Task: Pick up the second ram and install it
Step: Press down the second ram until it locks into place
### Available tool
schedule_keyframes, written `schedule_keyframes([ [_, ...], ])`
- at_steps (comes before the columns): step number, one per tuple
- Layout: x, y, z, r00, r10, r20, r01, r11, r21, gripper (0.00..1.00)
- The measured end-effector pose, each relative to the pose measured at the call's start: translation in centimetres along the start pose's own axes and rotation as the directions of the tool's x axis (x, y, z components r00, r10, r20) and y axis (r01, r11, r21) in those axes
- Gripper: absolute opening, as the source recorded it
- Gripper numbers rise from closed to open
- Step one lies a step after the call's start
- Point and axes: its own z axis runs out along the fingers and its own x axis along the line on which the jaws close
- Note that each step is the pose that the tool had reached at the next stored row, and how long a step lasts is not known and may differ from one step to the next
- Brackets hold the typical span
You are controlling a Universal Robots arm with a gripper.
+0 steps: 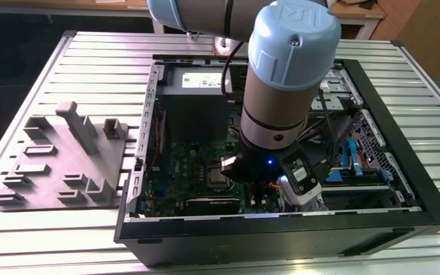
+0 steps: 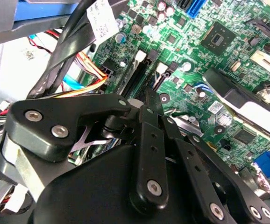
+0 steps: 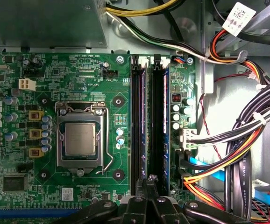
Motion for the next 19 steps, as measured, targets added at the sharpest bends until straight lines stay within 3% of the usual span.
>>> schedule_keyframes([
  [3, -0.03, 0.04, -0.41, 1.0, 0.0, 0.0007, 0.0, 1.0, -0.0025, 0.1],
  [13, -0.15, 0.09, -3.82, 1.0, 0.0, 0.0, 0.0, 1.0, -0.0001, 0.1],
  [19, -0.16, 0.1, -3.87, 1.0, 0.0, 0.0, 0.0, 1.0, 0.0005, 0.1],
])
